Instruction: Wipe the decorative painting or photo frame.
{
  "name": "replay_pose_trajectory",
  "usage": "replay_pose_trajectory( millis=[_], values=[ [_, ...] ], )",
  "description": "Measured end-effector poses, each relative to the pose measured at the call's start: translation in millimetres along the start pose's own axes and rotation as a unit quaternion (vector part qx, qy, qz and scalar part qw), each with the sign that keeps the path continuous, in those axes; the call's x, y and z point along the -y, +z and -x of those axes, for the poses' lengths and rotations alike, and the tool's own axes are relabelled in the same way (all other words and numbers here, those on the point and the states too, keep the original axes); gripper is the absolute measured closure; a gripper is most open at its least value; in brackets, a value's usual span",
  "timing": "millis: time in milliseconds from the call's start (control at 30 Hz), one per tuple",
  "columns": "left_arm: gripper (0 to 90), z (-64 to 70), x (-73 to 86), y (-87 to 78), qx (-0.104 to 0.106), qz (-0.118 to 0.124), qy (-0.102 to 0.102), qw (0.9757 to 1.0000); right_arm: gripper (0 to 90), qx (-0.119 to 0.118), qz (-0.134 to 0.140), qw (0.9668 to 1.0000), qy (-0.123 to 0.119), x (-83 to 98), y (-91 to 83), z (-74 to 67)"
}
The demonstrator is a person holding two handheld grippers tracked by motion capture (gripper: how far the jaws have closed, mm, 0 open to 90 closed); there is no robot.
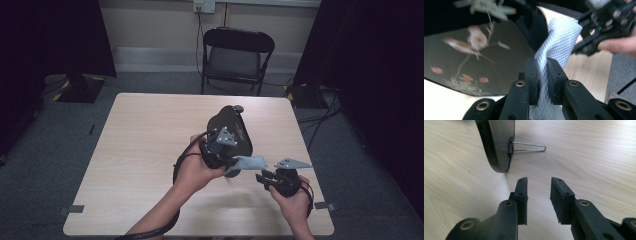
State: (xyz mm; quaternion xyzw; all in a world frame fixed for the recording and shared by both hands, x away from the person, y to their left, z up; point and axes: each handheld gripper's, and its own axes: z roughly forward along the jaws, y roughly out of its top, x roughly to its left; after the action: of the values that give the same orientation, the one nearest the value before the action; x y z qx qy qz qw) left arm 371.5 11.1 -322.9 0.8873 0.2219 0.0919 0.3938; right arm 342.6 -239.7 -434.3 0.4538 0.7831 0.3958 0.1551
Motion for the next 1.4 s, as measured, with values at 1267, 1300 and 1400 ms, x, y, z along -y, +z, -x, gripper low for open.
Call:
replay_pose_trajectory(
  millis=[1267, 1300, 1400],
  values=[
    [80.1, -30.5, -54.9, -36.7, -0.076, 0.027, -0.027, 0.9964, 64.0, -0.057, 0.01, 0.9971, -0.049, -14.0, 34.4, -43.3],
    [80.1, -30.7, -54.5, -37.1, -0.078, 0.026, -0.026, 0.9963, 64.7, -0.058, 0.01, 0.9971, -0.047, -14.6, 35.1, -43.9],
    [80.1, -31.3, -53.5, -36.6, -0.076, 0.025, -0.027, 0.9964, 68.5, -0.051, 0.013, 0.9978, -0.04, -15.8, 36.5, -43.5]
  ],
)
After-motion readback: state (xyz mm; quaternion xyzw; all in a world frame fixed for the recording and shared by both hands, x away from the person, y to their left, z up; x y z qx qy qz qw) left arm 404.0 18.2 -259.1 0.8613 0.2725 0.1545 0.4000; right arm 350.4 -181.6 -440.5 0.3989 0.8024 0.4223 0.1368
